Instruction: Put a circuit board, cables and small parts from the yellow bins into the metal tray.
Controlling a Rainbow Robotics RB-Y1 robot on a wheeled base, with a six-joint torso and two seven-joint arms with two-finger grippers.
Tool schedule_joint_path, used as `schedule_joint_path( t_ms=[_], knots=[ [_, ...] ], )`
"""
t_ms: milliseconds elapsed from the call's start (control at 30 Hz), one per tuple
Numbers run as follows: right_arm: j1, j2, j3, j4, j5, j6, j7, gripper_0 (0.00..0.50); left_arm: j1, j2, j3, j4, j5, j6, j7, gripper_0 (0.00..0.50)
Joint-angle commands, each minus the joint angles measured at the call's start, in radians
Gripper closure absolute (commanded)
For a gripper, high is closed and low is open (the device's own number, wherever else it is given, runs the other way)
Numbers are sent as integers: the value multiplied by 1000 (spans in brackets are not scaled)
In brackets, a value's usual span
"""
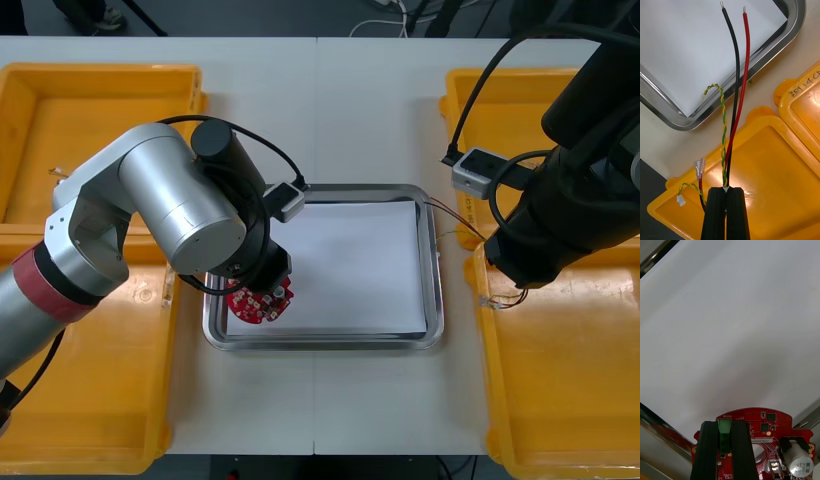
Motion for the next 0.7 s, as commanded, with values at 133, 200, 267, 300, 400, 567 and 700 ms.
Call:
schedule_joint_path(
  t_ms=[133, 200, 267, 300, 400, 567, 700],
  knots=[
    [-38, 6, 7, 1, 1, 19, 28, 500, -47, 8, -43, 1, -5, -32, 51, 500],
    [-38, 6, 7, 1, 1, 20, 28, 500, -47, 14, -53, 3, -3, -36, 52, 500],
    [-38, 6, 7, 1, 4, 20, 28, 500, -47, 21, -62, 5, -3, -43, 52, 500],
    [-38, 8, 7, 1, 6, 20, 28, 500, -47, 25, -70, 5, -3, -47, 52, 500],
    [-38, 12, 6, 1, 6, 23, 28, 500, -47, 36, -79, 6, -2, -56, 54, 500],
    [-38, 14, 7, 1, 9, 23, 28, 500, -45, 42, -80, 17, 12, -62, 52, 500],
    [-38, 14, 7, 1, 11, 23, 30, 500, -39, 51, -80, 28, 17, -79, 48, 500]
  ],
)
